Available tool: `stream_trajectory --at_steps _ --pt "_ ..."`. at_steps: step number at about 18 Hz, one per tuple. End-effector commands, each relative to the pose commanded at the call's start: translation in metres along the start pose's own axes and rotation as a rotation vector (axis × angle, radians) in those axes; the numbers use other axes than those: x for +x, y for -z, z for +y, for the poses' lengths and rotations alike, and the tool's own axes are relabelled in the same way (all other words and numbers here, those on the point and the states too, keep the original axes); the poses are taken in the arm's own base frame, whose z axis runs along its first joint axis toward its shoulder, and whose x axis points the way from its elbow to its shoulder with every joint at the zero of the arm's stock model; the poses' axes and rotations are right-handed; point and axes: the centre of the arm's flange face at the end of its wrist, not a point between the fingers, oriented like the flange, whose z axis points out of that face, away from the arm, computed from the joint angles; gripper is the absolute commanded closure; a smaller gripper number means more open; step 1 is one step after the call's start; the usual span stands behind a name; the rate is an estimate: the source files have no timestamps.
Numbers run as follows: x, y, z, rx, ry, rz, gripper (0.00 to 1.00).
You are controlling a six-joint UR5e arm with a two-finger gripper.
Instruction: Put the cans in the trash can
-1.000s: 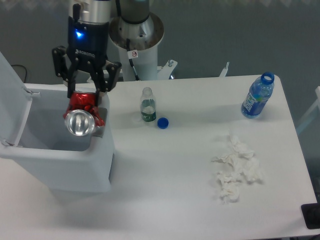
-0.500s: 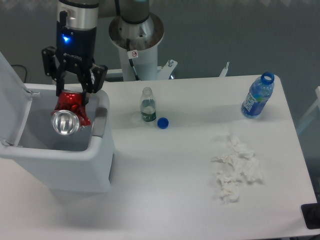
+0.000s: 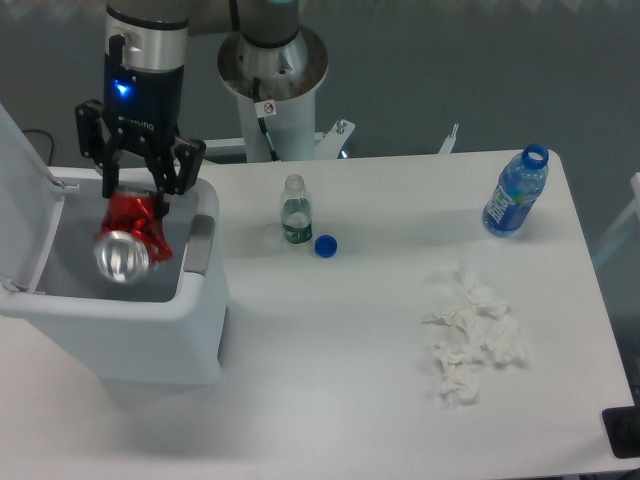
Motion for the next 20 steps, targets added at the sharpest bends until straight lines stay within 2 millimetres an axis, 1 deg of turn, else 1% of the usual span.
stream_trajectory --at_steps 3,4,5,7,9,12,14,15,17,20 --pt "0.000 0.004 -0.002 0.008 -0.003 -0.004 0.12" --pt "0.000 0.006 -0.004 0.011 -0.007 -0.008 0.08" --pt "-0.001 0.009 -0.005 0.016 -0.014 -0.011 0.01" --pt "-0.011 0.014 -0.006 0.027 -0.005 -0.032 0.00" --pt "-0.041 0.022 0.000 0.035 0.026 -0.084 0.00" --pt "-0.068 0.034 0.007 0.038 0.062 -0.129 0.00" --pt "-0.079 0.038 0.010 0.015 0.034 -0.172 0.00" --pt "-0.085 0.036 0.013 -0.016 -0.009 -0.202 0.00" --pt "-0.098 0.024 0.020 -0.103 -0.088 -0.260 0.00" --pt "-0.112 0.009 0.024 -0.182 -0.148 -0.297 0.00"
